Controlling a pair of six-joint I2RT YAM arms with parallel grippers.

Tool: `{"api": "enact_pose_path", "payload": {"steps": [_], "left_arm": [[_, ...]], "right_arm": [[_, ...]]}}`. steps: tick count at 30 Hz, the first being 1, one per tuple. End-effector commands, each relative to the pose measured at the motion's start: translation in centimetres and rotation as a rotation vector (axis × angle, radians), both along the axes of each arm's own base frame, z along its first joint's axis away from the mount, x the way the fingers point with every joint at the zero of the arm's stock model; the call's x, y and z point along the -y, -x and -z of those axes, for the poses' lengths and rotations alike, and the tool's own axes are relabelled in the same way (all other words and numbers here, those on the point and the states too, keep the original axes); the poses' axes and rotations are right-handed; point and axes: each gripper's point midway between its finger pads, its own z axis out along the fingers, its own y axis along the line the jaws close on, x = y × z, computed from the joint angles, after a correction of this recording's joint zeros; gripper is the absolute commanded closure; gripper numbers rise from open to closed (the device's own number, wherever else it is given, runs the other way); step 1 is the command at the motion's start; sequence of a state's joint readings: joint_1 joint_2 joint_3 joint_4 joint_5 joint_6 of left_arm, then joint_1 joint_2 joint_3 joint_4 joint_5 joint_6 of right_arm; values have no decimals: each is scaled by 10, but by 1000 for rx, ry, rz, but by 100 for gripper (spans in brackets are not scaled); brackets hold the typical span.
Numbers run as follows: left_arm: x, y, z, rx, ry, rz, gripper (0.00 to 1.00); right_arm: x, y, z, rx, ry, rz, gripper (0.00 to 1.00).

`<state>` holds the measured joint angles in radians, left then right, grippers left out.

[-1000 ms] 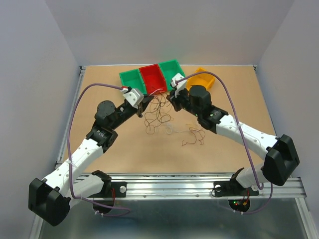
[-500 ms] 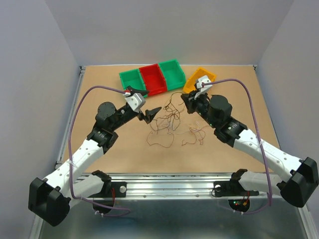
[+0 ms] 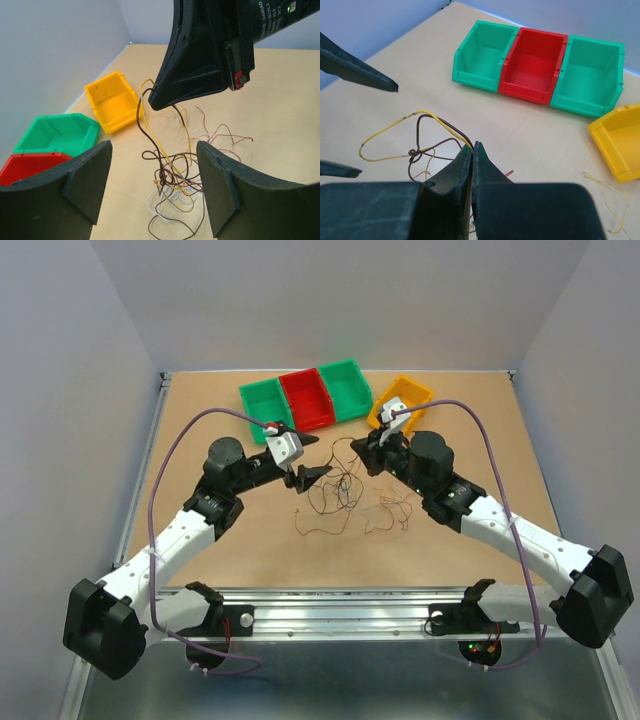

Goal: Untangle the cables

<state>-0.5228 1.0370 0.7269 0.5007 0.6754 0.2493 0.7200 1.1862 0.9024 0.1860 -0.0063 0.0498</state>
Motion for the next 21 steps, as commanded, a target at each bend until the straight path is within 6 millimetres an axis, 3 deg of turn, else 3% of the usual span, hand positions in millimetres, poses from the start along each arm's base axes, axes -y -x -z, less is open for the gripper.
{"api": "enact_pose_path", "payload": {"steps": [1,3,4,5,6,7,8,9,10,12,13,16,21], "left_arm": [[11,5,-22,53,5,81,26],[15,1,-11,14,-19,89,34],[17,-2,-15,20,-26,92,55],[19,-7,-4,-20,-52,91,67],[19,-12,-8,-17,-56,79,88],[20,-14,-6,-26,-63,76,98],[21,-15,-2,-42,-72,75,100],[21,-16,-1,-45,-76,76,100],[22,-16,-1,-48,-76,76,100],[21,-16,-3,-45,-76,75,100],[21,-16,-7,-41,-75,76,100],[21,-7,-17,-40,-75,107,100],[16,0,-31,-26,-58,102,100]], "right_arm": [[-6,1,-13,28,-37,-31,100],[-6,1,-12,27,-36,-29,99],[-6,0,-13,27,-36,-29,99],[-6,0,-13,29,-36,-26,99],[-6,0,-13,26,-37,-29,99],[-6,0,-12,26,-35,-29,99],[-6,1,-12,28,-35,-31,96],[-6,2,-11,32,-29,-38,76],[-6,3,-10,34,-22,-44,62],[-11,9,-9,44,-9,-95,47],[-12,12,-5,46,1,-114,35],[-20,20,-1,94,34,-198,24],[-42,38,13,129,43,-375,20]]}}
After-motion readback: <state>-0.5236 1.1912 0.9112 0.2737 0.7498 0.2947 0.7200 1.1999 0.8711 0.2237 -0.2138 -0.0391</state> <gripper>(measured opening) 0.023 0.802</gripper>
